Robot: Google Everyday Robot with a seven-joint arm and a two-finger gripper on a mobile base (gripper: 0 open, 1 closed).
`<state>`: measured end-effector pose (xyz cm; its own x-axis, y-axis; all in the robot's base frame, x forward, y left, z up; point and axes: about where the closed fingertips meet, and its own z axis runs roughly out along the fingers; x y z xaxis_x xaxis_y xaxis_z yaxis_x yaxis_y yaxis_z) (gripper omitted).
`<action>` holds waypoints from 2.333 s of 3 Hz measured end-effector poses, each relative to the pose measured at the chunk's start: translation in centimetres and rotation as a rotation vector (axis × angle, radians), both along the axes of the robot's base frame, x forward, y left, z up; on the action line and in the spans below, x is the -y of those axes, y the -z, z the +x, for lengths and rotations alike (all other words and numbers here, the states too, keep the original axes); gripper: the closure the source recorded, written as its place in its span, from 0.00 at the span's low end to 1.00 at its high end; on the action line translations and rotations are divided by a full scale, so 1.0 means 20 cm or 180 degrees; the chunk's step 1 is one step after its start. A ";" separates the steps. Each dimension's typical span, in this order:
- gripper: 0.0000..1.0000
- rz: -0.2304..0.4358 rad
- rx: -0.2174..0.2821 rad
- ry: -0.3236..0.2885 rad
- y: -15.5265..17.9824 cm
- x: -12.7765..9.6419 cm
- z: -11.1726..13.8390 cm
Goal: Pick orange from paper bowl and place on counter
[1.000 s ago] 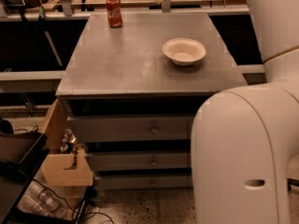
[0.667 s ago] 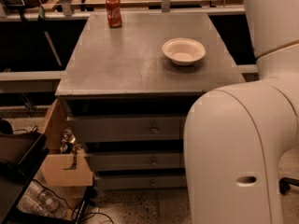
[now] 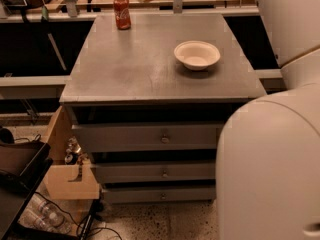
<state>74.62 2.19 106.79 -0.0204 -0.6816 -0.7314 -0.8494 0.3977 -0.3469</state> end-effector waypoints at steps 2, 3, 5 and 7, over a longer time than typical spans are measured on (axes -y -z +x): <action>1.00 0.0351 -0.0281 -0.0157 0.22 -0.27 -0.23; 1.00 0.0441 -0.0430 -0.0215 0.40 -0.36 -0.27; 1.00 0.0467 -0.0419 -0.0270 0.47 -0.42 -0.14; 1.00 0.0656 -0.0559 -0.0319 0.73 -0.54 0.19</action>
Offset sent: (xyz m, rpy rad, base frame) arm -0.0783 0.0833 -0.0960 0.1473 0.1645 0.0795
